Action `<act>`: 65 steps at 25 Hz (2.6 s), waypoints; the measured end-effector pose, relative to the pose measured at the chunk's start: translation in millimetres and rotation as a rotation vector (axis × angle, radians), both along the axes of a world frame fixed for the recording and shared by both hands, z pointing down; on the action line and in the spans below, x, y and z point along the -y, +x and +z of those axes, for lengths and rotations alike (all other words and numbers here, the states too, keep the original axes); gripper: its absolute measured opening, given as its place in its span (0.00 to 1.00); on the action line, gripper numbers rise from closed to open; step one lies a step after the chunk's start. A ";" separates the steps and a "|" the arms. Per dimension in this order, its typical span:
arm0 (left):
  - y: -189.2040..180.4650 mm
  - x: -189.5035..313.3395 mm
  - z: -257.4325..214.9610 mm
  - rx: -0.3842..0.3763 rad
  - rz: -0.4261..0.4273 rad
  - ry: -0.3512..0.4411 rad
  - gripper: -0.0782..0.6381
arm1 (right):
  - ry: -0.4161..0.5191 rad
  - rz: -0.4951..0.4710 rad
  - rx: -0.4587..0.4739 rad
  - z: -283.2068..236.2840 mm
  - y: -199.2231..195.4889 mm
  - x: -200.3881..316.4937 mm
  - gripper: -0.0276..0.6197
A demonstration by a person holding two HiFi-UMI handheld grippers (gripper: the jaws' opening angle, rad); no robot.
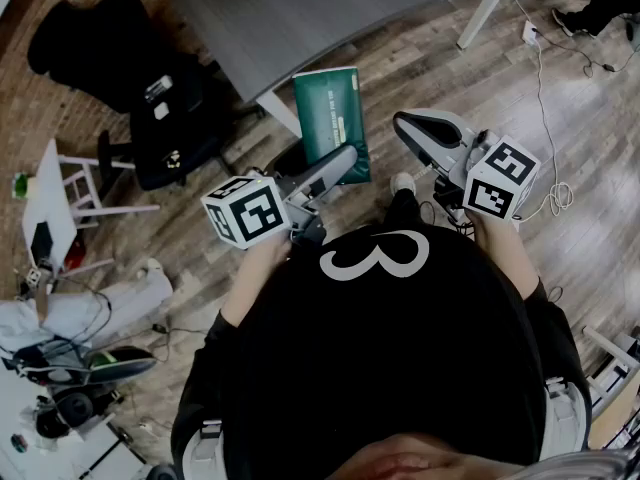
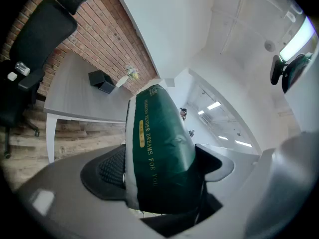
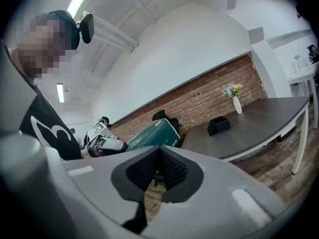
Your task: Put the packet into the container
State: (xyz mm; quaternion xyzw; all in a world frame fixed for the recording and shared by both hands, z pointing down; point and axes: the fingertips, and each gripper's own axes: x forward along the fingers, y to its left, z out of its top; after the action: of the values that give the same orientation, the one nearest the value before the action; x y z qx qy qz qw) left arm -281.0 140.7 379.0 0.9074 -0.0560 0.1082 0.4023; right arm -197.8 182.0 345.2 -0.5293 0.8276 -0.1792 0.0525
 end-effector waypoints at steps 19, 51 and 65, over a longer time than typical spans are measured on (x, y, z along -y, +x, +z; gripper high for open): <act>56.9 17.9 -15.6 -0.101 -0.042 -0.017 0.73 | -0.006 -0.042 0.048 2.5 57.8 24.2 0.05; 259.8 142.3 -10.9 -0.156 -0.132 -0.178 0.73 | -0.010 -0.008 0.124 3.8 277.7 124.1 0.05; 300.7 313.3 11.9 -0.126 -0.227 -0.228 0.73 | -0.076 -0.071 0.137 9.0 335.7 309.8 0.05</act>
State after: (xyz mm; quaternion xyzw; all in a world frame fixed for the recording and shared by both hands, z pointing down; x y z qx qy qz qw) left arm 19.7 -172.6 390.9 0.8487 -0.1200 0.0105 0.5149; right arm 138.0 -127.8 354.2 -0.4877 0.8330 -0.2479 0.0828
